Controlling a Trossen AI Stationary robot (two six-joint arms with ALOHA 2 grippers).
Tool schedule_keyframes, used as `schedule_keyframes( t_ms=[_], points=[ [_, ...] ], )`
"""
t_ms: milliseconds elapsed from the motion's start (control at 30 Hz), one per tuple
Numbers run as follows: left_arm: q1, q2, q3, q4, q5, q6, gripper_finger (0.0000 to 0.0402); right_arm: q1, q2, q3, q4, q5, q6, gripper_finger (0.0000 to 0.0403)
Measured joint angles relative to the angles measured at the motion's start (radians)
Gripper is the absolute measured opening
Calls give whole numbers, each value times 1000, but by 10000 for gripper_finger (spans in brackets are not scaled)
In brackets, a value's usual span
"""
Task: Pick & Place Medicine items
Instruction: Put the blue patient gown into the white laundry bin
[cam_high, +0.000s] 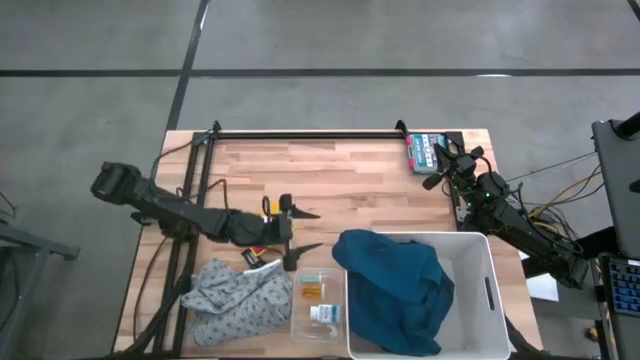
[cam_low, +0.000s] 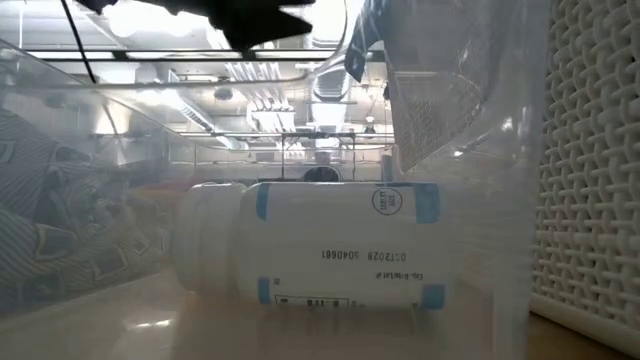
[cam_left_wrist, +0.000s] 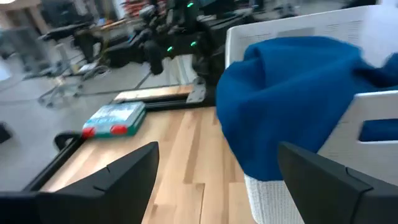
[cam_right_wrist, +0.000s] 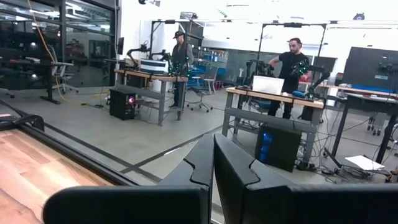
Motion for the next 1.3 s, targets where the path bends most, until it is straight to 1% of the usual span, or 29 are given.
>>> schedule_keyframes(
  t_ms=[133,233,300,433,567,700,933,1100,1233,1300],
  points=[
    [-82,54,11,15,-146,-76,330,0,0,0,0,1,0,8],
    [-123,105,36,17,-203,-77,330,0,0,0,0,0,0,8],
    [-129,134,53,16,-221,-68,330,0,0,0,0,0,0,8],
    [-134,168,87,18,-221,-105,330,0,0,0,0,0,0,8],
    [-141,207,108,20,-175,-109,330,0,0,0,0,0,0,8],
    [-148,242,128,34,-173,-134,330,0,0,0,0,0,0,8],
    [-174,262,128,35,-169,-144,330,0,0,0,0,0,0,8],
    [-163,274,128,36,-169,-118,330,0,0,0,0,0,0,8],
    [-152,297,128,35,-169,-128,330,0,0,0,0,0,0,8],
    [-146,300,128,61,-169,-130,330,0,0,0,0,0,0,8]
  ],
)
